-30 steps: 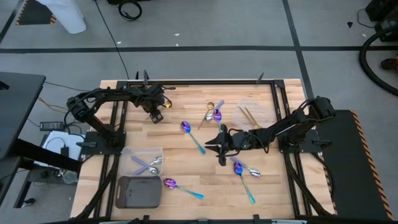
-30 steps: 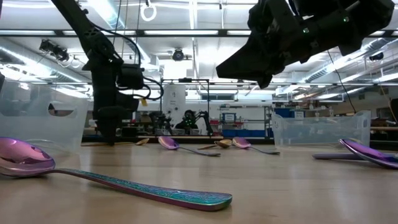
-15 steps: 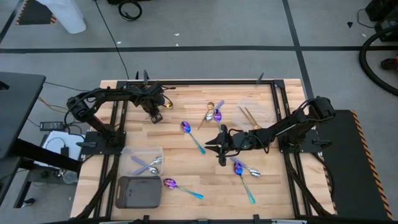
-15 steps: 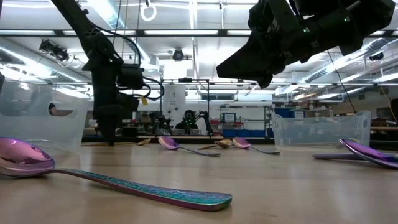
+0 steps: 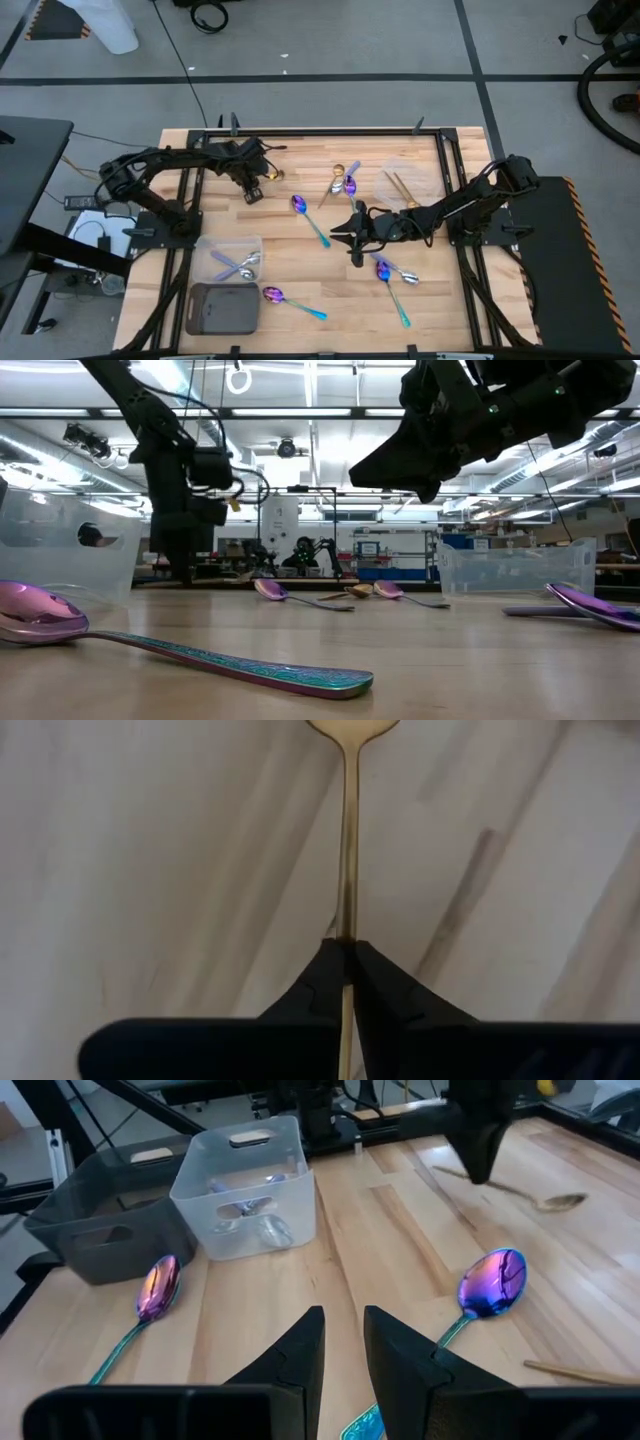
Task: Sort silverware by color (type)
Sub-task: Put the spoon into the top transparent bin
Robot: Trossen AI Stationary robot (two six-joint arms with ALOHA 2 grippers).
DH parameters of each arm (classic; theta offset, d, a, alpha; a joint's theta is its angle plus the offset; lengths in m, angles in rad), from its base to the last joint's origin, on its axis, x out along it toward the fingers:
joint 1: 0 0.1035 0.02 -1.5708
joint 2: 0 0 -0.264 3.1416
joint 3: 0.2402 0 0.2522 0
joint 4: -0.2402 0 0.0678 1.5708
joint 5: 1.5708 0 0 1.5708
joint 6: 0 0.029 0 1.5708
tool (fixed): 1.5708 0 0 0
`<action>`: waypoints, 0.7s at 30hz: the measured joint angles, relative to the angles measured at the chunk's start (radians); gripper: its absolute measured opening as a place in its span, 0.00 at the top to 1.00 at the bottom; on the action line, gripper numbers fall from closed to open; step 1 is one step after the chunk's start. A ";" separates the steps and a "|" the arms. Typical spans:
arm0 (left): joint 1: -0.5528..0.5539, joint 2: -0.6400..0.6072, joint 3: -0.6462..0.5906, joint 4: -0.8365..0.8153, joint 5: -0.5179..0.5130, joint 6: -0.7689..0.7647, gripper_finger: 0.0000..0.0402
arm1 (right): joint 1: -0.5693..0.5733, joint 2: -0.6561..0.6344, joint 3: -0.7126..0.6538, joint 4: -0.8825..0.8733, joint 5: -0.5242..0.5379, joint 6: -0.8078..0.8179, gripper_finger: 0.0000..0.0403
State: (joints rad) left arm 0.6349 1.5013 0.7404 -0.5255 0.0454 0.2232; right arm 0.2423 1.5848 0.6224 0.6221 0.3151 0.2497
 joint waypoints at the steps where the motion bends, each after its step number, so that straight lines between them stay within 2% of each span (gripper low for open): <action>1: -0.014 -0.012 0.000 0.000 -0.002 0.003 0.96 | 0.000 0.000 0.000 -0.003 0.000 0.008 0.79; 5: -0.073 -0.044 0.000 0.013 -0.008 0.006 0.96 | 0.000 0.000 0.000 -0.019 0.009 0.031 0.79; 9: -0.153 -0.056 0.001 0.040 -0.025 0.029 0.96 | -0.015 0.000 0.000 -0.059 0.027 0.130 0.79; 16: -0.355 -0.056 0.001 0.127 -0.210 0.148 0.96 | -0.092 0.000 0.000 -0.072 -0.084 0.262 0.79; 21: -0.483 -0.056 0.002 0.190 -0.367 0.235 0.96 | -0.129 0.000 0.000 -0.079 -0.095 0.327 0.79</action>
State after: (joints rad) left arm 0.1518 1.4452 0.7425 -0.3351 -0.3221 0.4586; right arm 0.1132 1.5848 0.6228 0.5426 0.2197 0.5770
